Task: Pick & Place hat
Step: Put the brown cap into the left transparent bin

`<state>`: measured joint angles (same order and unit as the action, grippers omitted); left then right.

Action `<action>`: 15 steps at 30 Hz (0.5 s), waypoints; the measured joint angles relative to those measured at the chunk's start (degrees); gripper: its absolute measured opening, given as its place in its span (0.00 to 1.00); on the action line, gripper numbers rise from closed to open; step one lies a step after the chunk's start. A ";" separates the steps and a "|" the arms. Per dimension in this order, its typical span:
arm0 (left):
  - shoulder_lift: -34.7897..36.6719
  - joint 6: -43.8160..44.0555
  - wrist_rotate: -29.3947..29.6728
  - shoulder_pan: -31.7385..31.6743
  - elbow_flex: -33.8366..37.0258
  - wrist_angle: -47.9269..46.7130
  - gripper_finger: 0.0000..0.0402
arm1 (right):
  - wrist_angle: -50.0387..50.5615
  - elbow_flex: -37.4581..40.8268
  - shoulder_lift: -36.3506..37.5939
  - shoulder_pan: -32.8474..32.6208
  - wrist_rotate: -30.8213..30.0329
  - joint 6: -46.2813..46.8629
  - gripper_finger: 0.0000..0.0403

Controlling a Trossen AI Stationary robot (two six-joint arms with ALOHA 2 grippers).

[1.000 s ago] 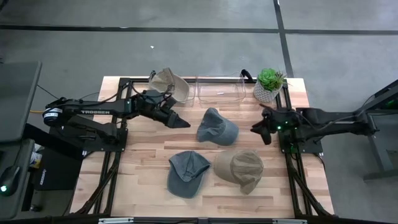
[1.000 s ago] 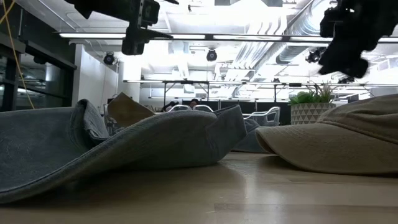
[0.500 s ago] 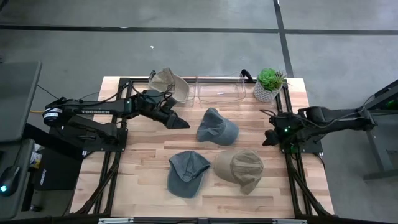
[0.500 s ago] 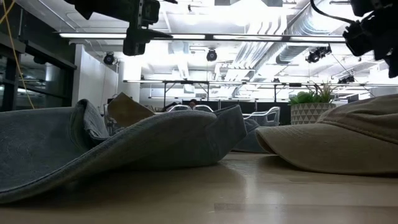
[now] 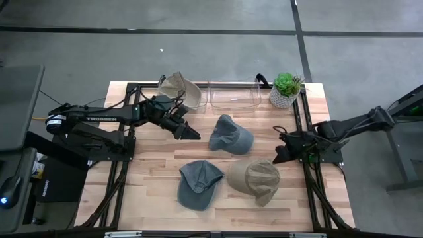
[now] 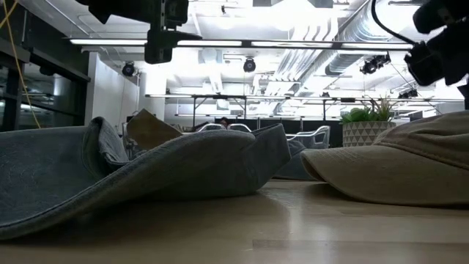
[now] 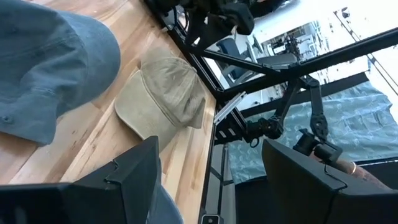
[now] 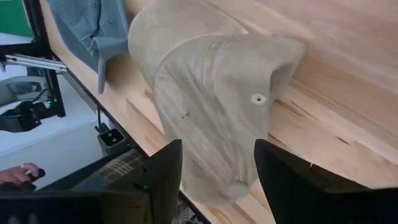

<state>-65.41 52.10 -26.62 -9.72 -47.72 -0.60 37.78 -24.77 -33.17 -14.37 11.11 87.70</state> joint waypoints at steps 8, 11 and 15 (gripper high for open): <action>0.00 0.00 -0.01 0.00 0.00 -1.42 0.66 | -6.52 5.62 -0.26 -3.74 -1.03 2.33 0.49; 0.00 0.00 0.01 0.00 0.00 -1.64 0.66 | -8.27 7.41 -0.24 -4.44 -1.37 2.45 0.49; 0.00 0.02 0.01 0.00 0.00 -1.82 0.66 | -13.03 9.83 -0.26 -4.59 -1.53 2.95 0.49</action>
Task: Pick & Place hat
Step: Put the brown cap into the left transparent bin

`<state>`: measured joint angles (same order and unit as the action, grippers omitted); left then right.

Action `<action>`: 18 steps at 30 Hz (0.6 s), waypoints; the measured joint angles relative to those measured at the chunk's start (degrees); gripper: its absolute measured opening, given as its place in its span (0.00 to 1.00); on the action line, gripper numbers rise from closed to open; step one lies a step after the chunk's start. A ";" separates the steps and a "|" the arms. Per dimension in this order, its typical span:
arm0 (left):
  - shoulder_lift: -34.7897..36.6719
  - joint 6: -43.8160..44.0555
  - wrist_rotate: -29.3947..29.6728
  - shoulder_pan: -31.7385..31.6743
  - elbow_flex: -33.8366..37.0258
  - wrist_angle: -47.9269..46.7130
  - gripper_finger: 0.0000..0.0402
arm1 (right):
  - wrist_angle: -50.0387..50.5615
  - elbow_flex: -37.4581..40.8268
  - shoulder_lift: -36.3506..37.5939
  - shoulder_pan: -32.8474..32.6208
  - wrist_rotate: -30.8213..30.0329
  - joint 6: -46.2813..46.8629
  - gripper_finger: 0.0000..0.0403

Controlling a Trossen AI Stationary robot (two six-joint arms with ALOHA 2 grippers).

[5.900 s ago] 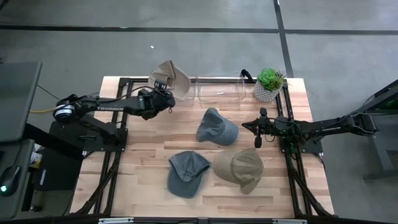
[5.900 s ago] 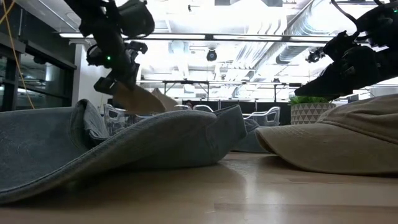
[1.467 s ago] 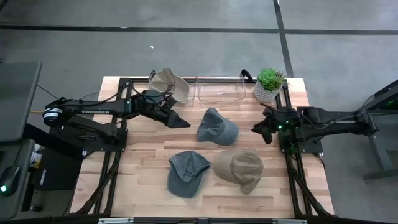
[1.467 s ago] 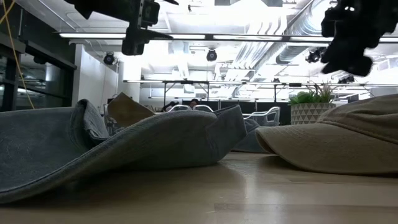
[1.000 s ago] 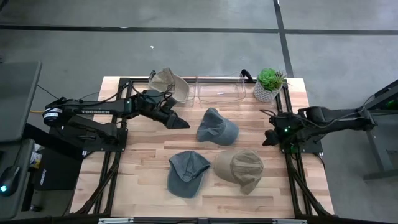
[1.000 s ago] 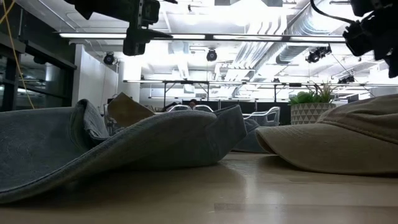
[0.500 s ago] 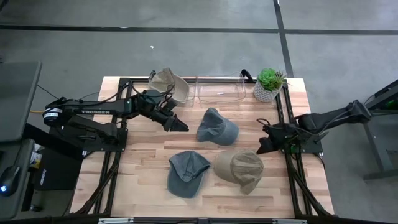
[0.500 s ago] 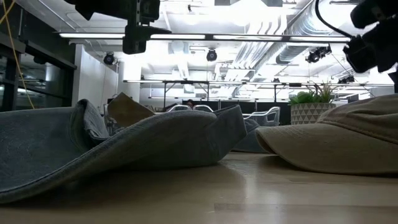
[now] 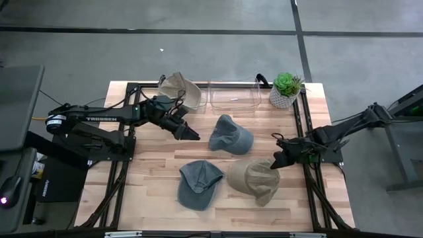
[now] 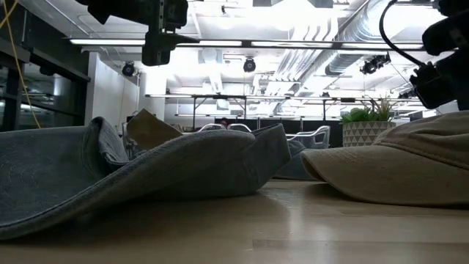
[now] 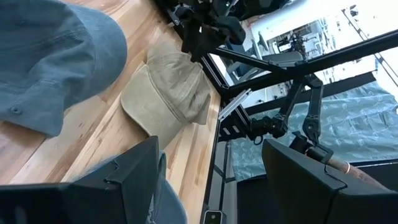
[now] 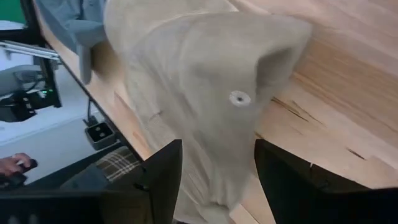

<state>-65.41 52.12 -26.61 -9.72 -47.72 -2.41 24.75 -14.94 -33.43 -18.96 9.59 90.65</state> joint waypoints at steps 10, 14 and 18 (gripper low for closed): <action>0.00 0.63 0.63 0.00 0.00 -0.55 0.66 | -14.25 6.29 0.00 0.04 -0.20 -0.04 0.49; 0.00 0.87 1.26 0.00 0.00 -0.55 0.66 | -16.13 7.44 0.00 0.04 -0.64 -0.32 0.48; 0.00 0.87 1.68 0.00 0.00 -0.55 0.66 | -16.26 7.48 0.00 0.04 -0.23 -1.11 0.48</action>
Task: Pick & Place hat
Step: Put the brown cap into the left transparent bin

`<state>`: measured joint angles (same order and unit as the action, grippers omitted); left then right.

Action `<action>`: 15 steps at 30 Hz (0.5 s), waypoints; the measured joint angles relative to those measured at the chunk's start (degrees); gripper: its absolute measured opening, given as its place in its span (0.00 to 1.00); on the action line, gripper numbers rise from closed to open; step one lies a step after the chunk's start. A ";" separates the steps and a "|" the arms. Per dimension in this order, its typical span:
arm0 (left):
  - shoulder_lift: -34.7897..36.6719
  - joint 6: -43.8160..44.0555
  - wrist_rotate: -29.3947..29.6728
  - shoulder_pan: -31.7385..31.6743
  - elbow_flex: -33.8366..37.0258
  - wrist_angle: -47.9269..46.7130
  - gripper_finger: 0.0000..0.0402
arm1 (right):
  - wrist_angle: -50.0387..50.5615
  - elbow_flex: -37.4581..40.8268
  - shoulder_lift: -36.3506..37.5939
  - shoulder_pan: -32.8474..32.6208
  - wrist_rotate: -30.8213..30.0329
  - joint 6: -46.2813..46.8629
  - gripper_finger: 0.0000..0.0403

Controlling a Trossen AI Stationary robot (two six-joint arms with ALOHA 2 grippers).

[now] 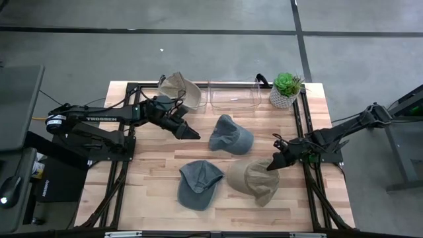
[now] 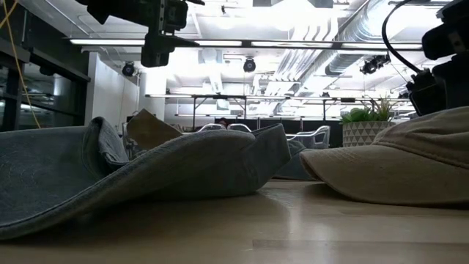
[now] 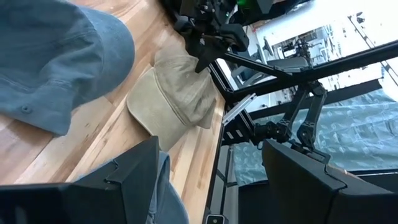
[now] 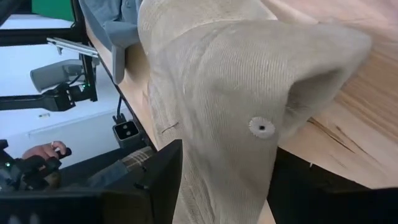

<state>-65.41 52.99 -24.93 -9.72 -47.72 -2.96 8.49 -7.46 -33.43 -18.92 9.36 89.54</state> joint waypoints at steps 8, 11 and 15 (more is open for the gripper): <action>0.00 0.28 0.04 0.00 0.00 0.01 0.66 | 0.02 0.00 0.00 0.00 -0.05 -1.39 0.39; 0.00 1.20 0.13 0.00 0.00 0.02 0.66 | 0.02 0.00 0.00 0.00 -0.06 -1.51 0.32; 0.00 1.29 0.17 0.00 0.00 0.02 0.66 | -0.15 0.00 0.00 0.00 -0.09 -2.50 0.21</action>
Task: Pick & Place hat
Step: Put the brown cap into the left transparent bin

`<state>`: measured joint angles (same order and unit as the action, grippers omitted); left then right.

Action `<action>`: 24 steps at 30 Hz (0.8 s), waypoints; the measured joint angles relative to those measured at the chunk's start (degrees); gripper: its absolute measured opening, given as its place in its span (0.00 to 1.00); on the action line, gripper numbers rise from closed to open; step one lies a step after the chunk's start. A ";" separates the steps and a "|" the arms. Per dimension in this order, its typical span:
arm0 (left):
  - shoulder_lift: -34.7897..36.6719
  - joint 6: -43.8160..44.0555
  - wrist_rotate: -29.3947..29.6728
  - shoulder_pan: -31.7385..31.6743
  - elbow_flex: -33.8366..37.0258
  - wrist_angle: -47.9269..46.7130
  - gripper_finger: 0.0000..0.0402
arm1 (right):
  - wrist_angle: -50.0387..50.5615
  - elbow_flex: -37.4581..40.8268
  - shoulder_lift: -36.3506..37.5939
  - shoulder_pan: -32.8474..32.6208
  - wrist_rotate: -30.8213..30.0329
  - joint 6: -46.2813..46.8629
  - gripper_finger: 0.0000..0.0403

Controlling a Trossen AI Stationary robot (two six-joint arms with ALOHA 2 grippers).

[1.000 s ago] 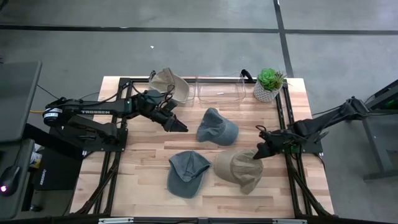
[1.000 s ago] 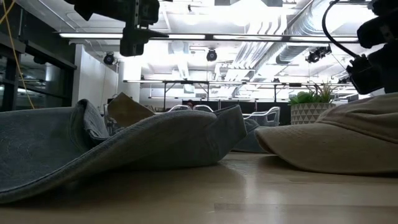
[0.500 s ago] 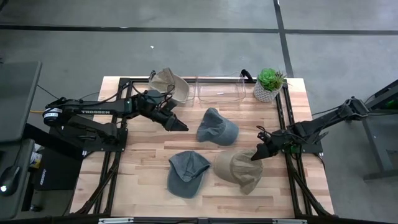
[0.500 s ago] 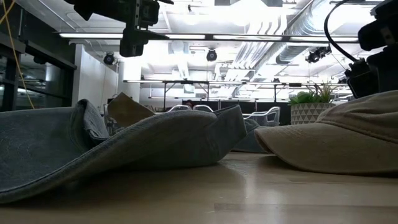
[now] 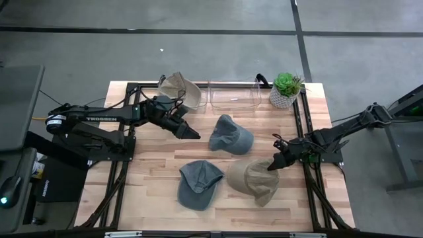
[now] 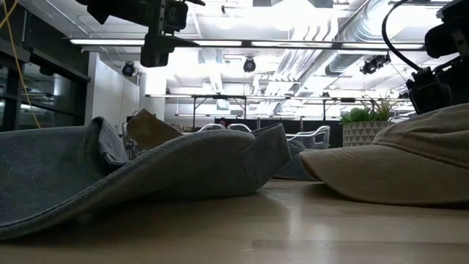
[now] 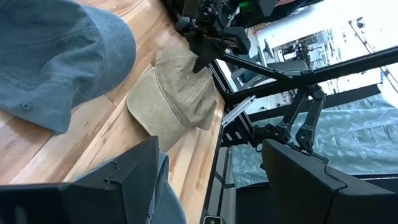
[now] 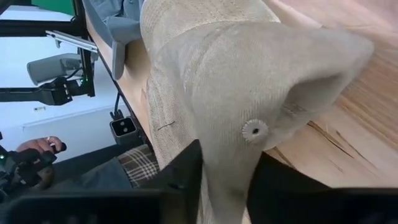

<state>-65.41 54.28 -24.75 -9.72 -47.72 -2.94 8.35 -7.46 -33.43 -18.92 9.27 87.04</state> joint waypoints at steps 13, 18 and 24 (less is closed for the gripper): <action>0.00 0.07 -0.01 0.00 0.00 0.00 0.66 | -3.31 -0.50 0.00 0.00 -3.91 -0.23 0.01; 0.00 0.51 -0.02 0.00 0.00 0.00 0.66 | -3.17 -3.88 0.00 0.00 -8.16 -2.11 0.01; 0.00 1.48 -0.01 0.00 0.00 0.02 0.66 | 5.51 -11.38 -0.19 0.00 -12.48 -3.71 0.01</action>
<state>-65.41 55.76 -24.76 -9.72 -47.72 -2.92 13.86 -18.85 -33.62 -18.92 -3.21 83.32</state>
